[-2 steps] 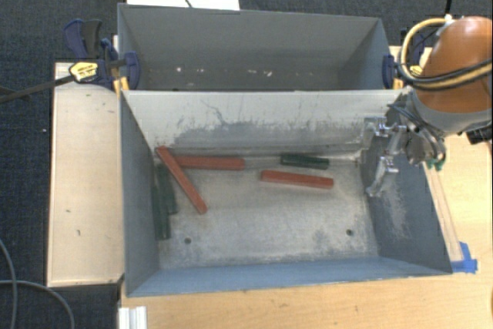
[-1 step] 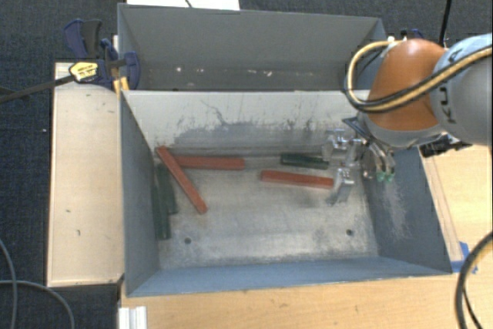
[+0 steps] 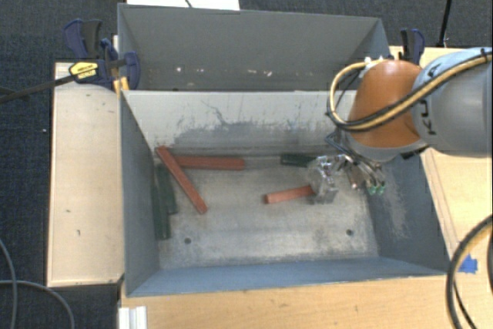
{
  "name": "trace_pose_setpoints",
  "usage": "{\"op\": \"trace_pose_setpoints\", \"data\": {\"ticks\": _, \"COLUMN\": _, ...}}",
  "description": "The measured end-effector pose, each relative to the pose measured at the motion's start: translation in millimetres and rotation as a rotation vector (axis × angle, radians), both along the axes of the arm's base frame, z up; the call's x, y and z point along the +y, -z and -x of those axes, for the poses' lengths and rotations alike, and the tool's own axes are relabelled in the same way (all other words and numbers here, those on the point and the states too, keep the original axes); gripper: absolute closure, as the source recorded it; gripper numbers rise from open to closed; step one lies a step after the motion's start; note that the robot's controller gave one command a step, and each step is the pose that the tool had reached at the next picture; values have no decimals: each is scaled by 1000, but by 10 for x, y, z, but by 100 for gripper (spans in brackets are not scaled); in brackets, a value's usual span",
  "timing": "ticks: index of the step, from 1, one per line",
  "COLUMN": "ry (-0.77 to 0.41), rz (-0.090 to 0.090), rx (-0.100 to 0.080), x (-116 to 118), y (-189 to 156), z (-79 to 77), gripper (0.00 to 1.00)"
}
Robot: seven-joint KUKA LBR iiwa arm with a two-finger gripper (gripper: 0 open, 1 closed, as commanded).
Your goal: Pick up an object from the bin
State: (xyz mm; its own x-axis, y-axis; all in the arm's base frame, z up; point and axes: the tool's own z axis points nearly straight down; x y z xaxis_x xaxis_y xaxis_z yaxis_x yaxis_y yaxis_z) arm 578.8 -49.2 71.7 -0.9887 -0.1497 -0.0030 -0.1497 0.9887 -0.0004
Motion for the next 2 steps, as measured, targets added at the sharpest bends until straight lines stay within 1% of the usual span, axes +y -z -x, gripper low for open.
{"op": "trace_pose_setpoints", "data": {"ticks": 1, "ry": 0, "rz": 0, "rx": 0, "x": 0, "y": 0, "z": 0, "gripper": 100}}
{"op": "trace_pose_setpoints", "data": {"ticks": 2, "ry": -11, "rz": -1, "rx": 8, "x": 45, "y": -434, "z": 25, "gripper": 100}}
